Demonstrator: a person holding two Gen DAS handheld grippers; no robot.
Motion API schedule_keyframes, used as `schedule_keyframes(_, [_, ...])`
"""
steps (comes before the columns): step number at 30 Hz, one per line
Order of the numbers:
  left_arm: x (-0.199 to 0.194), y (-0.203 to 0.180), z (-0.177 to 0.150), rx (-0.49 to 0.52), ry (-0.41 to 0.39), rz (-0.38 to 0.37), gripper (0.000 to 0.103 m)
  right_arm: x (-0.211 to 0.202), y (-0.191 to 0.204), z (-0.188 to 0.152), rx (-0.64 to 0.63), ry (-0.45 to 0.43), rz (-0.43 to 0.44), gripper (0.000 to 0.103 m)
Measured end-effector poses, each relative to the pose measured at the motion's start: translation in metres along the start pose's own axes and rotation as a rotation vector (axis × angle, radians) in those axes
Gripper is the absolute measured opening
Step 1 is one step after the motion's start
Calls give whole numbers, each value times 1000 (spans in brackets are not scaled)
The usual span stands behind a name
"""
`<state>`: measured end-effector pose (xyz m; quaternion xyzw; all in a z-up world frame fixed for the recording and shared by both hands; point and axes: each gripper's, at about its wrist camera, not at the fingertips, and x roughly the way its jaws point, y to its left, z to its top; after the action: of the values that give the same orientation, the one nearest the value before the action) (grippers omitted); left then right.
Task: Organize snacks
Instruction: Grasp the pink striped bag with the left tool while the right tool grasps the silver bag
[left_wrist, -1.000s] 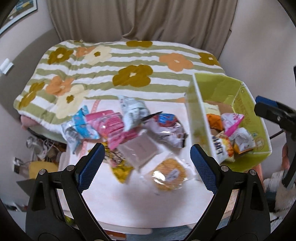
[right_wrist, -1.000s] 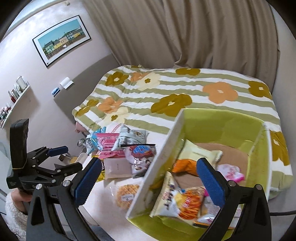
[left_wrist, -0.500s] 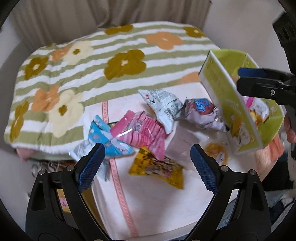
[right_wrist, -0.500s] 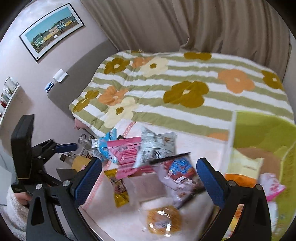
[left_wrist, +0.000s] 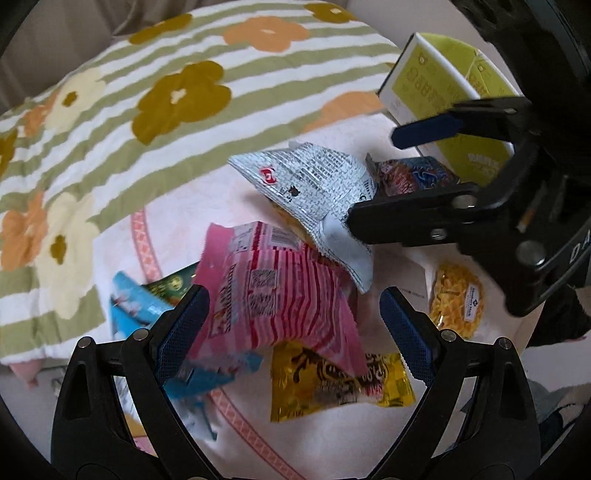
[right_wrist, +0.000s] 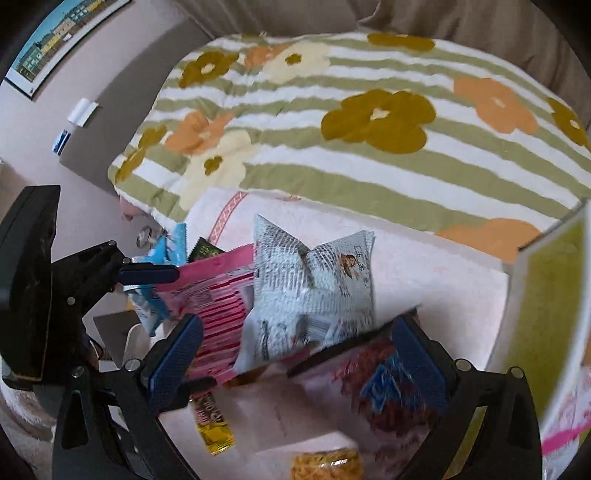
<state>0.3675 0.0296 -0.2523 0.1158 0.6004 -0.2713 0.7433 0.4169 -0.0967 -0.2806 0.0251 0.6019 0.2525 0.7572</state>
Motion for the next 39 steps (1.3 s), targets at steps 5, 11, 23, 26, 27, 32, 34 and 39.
schedule_keyframes(5, [20, 2, 5, 7, 26, 9, 93, 21, -8, 9, -14, 49, 10, 102])
schedule_keyframes(11, [37, 1, 8, 50, 63, 73, 93, 39, -12, 13, -36, 80, 30, 102])
schedule_keyframes(23, [46, -4, 13, 127, 66, 94, 92, 50, -26, 24, 11, 84, 80, 102])
schedule_keyframes(26, [45, -10, 12, 151, 63, 103, 89, 50, -26, 25, -1, 86, 74, 102])
schedule_keyframes(27, [45, -12, 12, 156, 62, 108, 88, 50, -24, 25, -4, 84, 72, 102])
schedule_keyframes(32, [42, -19, 12, 180, 51, 102, 83, 47, -22, 25, -13, 68, 71, 89])
schedule_keyframes(34, [41, -21, 13, 183, 47, 104, 82, 44, -22, 25, -14, 56, 68, 87])
schedule_keyframes(39, [32, -23, 13, 185, 30, 108, 82, 32, -20, 26, -19, 8, 60, 76])
